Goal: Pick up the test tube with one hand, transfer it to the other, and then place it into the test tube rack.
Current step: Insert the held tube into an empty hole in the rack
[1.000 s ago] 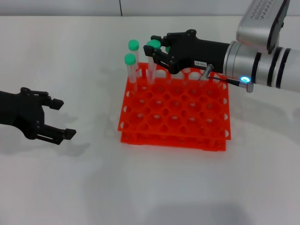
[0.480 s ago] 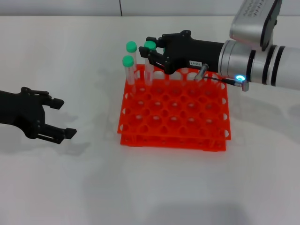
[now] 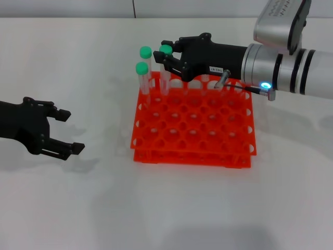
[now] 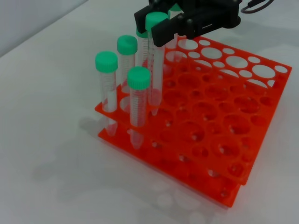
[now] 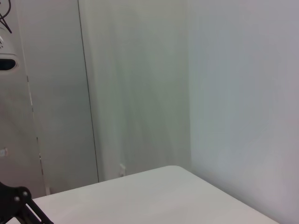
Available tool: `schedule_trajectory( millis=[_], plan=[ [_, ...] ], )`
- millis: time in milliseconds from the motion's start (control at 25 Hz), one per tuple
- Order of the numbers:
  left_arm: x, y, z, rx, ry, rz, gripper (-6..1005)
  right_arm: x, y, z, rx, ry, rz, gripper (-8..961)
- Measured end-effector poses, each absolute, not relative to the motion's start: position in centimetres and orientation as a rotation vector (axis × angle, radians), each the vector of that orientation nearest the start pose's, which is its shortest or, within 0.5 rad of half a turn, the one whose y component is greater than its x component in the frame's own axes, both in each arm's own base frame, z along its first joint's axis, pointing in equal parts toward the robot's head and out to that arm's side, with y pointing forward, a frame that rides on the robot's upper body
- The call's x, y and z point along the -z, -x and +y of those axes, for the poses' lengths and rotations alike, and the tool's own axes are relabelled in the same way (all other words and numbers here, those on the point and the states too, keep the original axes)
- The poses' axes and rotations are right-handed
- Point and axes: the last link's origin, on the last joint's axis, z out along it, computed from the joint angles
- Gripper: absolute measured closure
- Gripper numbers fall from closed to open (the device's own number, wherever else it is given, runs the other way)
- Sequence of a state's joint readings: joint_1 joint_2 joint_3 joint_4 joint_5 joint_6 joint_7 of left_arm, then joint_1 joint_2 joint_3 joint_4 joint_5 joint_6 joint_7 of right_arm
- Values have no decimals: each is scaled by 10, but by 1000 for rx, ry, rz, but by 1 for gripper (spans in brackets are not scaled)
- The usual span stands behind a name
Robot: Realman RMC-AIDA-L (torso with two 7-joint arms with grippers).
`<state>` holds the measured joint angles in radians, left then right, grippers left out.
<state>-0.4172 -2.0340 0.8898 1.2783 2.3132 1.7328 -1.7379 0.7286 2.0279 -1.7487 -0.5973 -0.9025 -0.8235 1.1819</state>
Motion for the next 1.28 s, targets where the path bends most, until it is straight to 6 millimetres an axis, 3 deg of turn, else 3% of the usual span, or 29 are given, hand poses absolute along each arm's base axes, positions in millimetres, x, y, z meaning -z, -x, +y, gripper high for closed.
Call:
schedule_trajectory(
  millis=[1280],
  plan=[
    [-71, 260, 320, -53, 2830, -545, 109, 79, -144, 405, -730, 2578, 360, 679]
  ],
)
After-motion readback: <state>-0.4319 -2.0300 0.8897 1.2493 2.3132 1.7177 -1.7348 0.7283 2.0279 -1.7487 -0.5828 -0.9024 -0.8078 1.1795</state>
